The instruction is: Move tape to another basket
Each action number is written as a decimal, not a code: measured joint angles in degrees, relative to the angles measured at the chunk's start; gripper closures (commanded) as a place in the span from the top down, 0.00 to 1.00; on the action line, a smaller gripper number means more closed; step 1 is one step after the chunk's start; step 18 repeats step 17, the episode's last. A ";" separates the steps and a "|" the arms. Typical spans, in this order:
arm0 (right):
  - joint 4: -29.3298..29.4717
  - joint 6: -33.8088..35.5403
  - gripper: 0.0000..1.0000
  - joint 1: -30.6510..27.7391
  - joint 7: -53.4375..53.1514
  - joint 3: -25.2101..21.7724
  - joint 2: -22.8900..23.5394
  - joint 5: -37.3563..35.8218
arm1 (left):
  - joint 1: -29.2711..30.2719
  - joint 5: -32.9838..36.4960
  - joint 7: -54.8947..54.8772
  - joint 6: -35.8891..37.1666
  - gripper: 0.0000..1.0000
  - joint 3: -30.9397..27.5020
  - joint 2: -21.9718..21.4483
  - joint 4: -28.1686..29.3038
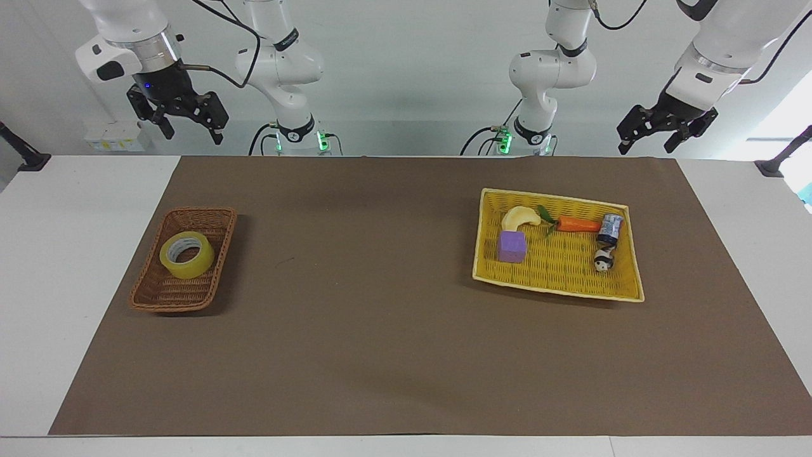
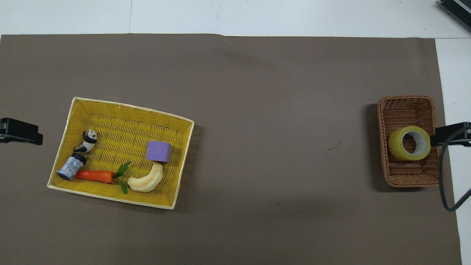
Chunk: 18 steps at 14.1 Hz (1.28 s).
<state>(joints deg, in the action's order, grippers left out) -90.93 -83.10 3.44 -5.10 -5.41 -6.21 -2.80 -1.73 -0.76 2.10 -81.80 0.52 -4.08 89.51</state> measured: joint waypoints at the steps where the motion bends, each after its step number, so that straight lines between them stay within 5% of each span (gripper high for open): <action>1: -0.04 0.00 1.00 0.00 0.00 0.00 0.00 0.00 | 0.00 0.00 0.00 0.00 1.00 0.00 0.00 0.00; 18: 0.33 -1.42 1.00 -0.19 0.00 -0.45 0.08 1.08 | 0.00 0.00 0.00 0.00 1.00 0.00 0.00 0.00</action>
